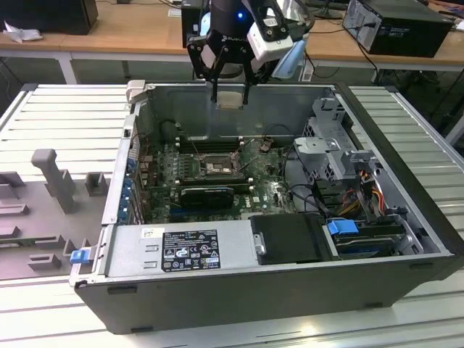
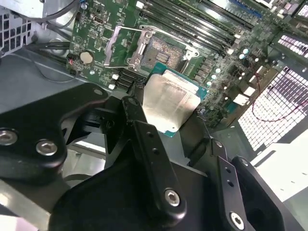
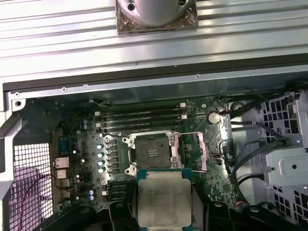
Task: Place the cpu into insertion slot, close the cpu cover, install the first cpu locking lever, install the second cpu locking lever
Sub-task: 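Place the cpu into insertion slot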
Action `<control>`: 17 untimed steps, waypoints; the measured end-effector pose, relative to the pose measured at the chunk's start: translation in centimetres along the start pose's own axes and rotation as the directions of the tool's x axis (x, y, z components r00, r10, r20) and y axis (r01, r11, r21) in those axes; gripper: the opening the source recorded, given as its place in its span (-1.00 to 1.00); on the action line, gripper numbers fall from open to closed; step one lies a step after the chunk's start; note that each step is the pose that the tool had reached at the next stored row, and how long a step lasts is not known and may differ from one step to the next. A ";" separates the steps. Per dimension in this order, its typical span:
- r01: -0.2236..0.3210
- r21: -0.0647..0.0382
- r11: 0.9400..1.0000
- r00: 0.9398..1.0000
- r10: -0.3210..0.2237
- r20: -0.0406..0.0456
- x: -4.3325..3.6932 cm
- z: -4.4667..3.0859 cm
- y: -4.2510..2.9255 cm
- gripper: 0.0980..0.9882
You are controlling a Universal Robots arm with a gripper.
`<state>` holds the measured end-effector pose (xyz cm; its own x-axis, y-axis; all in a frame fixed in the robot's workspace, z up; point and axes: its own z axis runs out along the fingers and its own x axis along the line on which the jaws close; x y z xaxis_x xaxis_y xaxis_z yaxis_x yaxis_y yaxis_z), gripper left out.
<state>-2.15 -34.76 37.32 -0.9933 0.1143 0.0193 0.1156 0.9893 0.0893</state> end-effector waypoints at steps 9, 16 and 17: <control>-0.175 -0.005 0.985 0.984 0.175 0.015 0.00 0.04 0.00 0.00; -0.332 -0.012 0.943 0.943 0.332 0.029 0.00 0.12 -0.01 0.00; -0.348 -0.012 0.937 0.937 0.348 0.030 0.00 0.14 -0.01 0.00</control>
<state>-2.15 -34.76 37.18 -0.8906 0.4544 0.0193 0.4542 0.8864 0.0894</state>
